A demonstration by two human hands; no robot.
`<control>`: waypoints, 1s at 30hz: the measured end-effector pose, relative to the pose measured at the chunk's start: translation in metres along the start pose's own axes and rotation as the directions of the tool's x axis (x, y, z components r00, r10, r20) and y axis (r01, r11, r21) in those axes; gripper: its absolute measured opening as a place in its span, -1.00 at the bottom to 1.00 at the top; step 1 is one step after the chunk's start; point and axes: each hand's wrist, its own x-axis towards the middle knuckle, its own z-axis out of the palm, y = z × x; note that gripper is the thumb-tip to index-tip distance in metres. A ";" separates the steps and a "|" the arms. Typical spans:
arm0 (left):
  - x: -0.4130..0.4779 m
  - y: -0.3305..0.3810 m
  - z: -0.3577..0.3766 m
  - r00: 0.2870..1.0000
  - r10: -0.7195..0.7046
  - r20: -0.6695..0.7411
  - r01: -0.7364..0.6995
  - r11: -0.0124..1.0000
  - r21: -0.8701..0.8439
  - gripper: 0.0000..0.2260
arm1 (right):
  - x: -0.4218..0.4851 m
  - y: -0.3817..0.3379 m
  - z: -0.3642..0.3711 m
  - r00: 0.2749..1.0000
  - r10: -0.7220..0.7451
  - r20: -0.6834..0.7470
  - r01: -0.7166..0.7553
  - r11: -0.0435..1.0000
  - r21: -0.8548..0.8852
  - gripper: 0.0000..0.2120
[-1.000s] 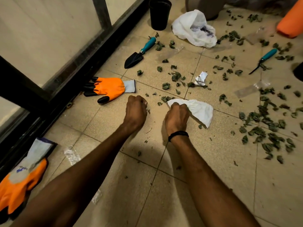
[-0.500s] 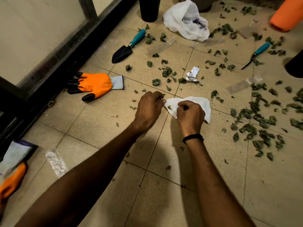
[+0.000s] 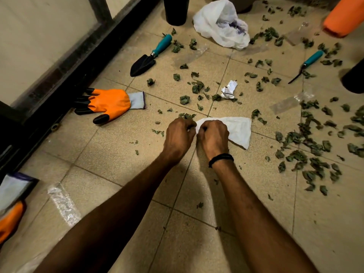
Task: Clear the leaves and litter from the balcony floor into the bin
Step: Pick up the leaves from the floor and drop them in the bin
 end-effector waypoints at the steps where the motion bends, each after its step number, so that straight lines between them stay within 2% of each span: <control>1: -0.001 0.000 0.001 1.000 0.004 -0.009 -0.004 1.000 0.005 -0.83 | -0.001 0.001 -0.003 0.999 0.026 -0.020 -0.026 0.999 0.025 -0.87; 5: -0.002 -0.001 0.002 0.999 0.026 -0.022 -0.026 1.000 -0.002 -0.85 | -0.001 -0.005 -0.019 0.984 0.155 -0.091 -0.136 0.974 0.182 -0.87; 8: -0.002 -0.003 0.001 1.000 0.015 0.006 -0.015 1.000 -0.008 -0.85 | 0.009 -0.019 -0.025 0.991 0.122 -0.054 -0.107 0.969 0.224 -0.91; 10: -0.007 -0.008 -0.005 0.998 -0.049 -0.051 0.047 0.999 -0.025 -0.80 | 0.019 -0.030 -0.023 0.997 0.078 -0.001 -0.075 0.966 0.248 -0.91; 14: -0.011 -0.027 -0.027 0.961 -0.194 -0.198 0.203 0.979 0.021 -0.69 | 0.035 -0.045 -0.004 0.993 -0.084 0.082 0.074 0.990 0.116 -0.84; 17: 0.002 -0.040 -0.040 0.967 -0.238 -0.089 0.249 0.956 0.153 -0.51 | 0.034 -0.051 0.016 0.978 -0.146 0.147 0.147 0.989 0.009 -0.81; 20: 0.018 -0.053 -0.045 0.991 -0.121 0.065 0.097 0.951 0.295 -0.42 | 0.027 -0.051 0.027 0.976 -0.178 0.127 0.184 0.982 -0.037 -0.77; 23: 0.029 -0.067 -0.042 0.983 -0.017 0.185 -0.062 0.908 0.414 -0.49 | 0.024 -0.048 0.027 0.971 -0.207 0.122 0.212 0.977 -0.027 -0.79; 26: 0.026 -0.071 -0.040 0.980 0.059 0.190 -0.142 0.877 0.460 -0.61 | 0.024 -0.046 0.022 0.975 -0.204 0.086 0.201 0.979 0.033 -0.82; 30: 0.011 -0.064 -0.043 0.985 0.090 0.145 -0.136 0.926 0.352 -0.73 | 0.021 -0.045 0.010 0.997 -0.043 0.069 0.025 0.968 0.249 -0.88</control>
